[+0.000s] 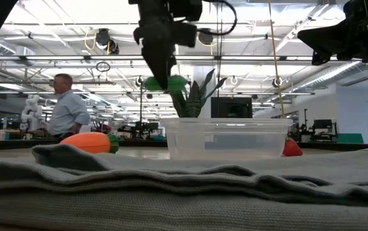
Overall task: Pick and placing Produce into tupperware
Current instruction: Put the green pea into the transparent container
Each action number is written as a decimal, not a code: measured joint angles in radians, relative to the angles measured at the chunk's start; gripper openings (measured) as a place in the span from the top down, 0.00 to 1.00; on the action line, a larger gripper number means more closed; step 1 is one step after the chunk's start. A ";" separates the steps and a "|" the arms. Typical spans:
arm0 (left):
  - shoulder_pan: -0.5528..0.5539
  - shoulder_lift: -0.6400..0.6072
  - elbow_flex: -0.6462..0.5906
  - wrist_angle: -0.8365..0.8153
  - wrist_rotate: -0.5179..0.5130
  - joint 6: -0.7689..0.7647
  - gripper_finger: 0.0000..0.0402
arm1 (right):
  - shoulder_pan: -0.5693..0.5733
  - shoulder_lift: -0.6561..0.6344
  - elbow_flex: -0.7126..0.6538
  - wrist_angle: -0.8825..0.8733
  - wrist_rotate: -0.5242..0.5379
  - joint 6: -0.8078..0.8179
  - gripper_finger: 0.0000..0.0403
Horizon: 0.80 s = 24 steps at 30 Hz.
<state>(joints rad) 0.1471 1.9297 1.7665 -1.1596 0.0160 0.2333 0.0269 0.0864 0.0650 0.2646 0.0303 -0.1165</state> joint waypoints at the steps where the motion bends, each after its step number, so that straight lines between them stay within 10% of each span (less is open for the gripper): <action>1: 0.000 0.000 0.017 -0.007 0.000 -0.001 0.70 | 0.000 0.000 0.000 0.000 0.000 0.000 1.00; 24: -0.032 0.000 0.135 0.033 0.010 -0.043 0.70 | 0.000 0.000 0.000 0.000 0.000 0.001 1.00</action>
<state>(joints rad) 0.1152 1.9293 1.9018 -1.1268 0.0265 0.1900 0.0269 0.0860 0.0650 0.2646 0.0303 -0.1158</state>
